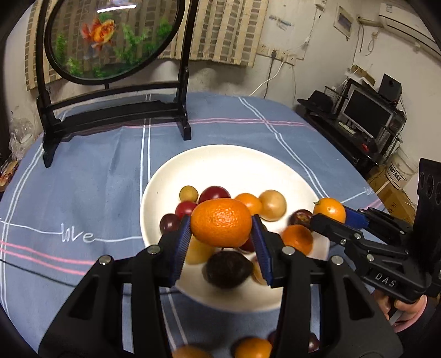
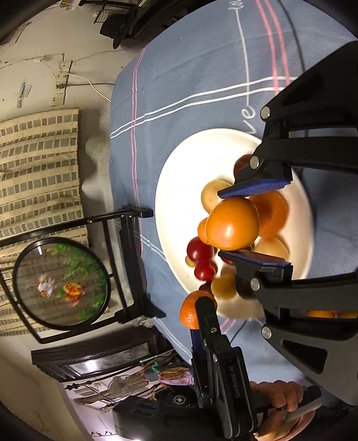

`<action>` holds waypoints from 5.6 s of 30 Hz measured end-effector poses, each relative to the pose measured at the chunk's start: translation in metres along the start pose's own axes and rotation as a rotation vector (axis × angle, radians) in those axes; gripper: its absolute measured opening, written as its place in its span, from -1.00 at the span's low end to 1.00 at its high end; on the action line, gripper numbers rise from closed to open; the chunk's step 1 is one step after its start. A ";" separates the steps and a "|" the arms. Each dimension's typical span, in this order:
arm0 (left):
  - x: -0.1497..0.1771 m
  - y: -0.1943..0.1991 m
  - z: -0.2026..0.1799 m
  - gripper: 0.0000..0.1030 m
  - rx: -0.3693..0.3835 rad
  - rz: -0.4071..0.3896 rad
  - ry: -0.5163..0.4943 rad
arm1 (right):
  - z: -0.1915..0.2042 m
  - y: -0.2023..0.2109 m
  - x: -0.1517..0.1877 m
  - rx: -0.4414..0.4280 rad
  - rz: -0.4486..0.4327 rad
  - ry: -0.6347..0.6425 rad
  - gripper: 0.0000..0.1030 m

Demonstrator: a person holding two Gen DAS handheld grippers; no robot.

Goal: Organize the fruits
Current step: 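Carry both oranges onto the white plate and open both tools, then move the right tool to the pile and grasp a small yellow fruit, then grasp a greenish-yellow fruit with the left tool while the right tool holds its fruit, then lower both yellow fruits onto the white plate and open both tools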

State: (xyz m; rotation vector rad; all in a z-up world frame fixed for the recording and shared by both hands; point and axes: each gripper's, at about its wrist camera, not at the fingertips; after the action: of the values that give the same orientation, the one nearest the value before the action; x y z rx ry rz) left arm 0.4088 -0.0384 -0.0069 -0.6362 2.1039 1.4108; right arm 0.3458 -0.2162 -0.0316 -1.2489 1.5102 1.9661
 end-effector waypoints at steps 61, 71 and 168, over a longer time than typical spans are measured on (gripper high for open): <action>0.133 0.111 0.061 0.95 -0.114 -0.122 0.026 | 0.124 0.048 0.100 0.039 0.279 0.035 -0.34; 0.133 0.106 0.056 0.95 -0.113 -0.112 0.002 | 0.103 0.084 0.112 0.048 0.187 -0.039 -0.46; 0.018 0.073 0.027 0.93 -0.040 -0.120 -0.034 | 0.021 0.046 0.010 0.029 0.006 -0.052 0.22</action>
State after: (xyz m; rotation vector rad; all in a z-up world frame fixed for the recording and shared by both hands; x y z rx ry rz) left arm 0.3533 0.0105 0.0225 -0.7365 1.9808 1.3906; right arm 0.2983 -0.2164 -0.0124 -1.1739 1.5134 1.9580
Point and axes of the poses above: each gripper's, at about its wrist camera, not at the fingertips, and y roughly against the way its jaws point, z to its left, x to its underside, and after that the axes turned 13 degrees about y, right-handed
